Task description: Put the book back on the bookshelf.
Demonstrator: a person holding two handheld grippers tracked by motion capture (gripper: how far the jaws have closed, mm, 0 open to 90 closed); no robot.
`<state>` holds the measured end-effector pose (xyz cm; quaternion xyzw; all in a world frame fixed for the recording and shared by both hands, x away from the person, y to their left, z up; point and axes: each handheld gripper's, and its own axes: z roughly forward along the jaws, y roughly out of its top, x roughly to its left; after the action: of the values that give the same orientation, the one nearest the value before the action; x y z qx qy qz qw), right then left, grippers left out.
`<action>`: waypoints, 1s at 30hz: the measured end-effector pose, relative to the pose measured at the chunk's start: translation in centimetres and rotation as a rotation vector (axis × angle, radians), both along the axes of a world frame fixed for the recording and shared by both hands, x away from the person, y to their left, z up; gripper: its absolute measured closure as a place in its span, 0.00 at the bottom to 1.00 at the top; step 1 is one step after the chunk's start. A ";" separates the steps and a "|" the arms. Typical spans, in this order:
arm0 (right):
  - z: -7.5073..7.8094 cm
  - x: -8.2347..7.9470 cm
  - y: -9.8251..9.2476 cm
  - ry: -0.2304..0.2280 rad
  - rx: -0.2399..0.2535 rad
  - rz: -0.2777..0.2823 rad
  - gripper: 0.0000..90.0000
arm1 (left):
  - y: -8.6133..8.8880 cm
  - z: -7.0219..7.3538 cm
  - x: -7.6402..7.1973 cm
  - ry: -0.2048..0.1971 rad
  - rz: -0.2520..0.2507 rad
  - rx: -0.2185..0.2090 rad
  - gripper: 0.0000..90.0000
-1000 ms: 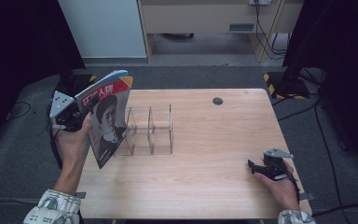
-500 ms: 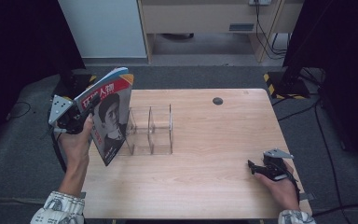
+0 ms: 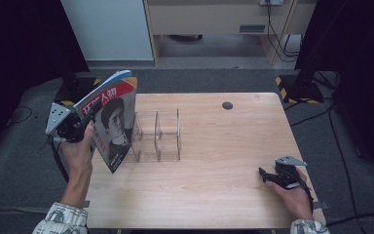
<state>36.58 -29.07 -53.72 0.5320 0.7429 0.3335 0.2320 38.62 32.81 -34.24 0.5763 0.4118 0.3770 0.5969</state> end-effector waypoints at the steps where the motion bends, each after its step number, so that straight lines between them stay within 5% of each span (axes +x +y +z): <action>1: 0.0 0.0 0.0 -0.001 -0.004 0.006 0.29 | -0.1 -0.1 -0.1 -0.004 0.000 0.003 0.96; 30: 0.0 -0.3 0.0 0.000 -0.002 0.004 0.29 | -0.1 -3.0 -0.2 -0.012 0.024 -0.035 0.96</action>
<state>36.32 -29.06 -53.72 0.5304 0.7443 0.3330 0.2319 38.41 32.73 -37.21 0.5587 0.4217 0.3803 0.6045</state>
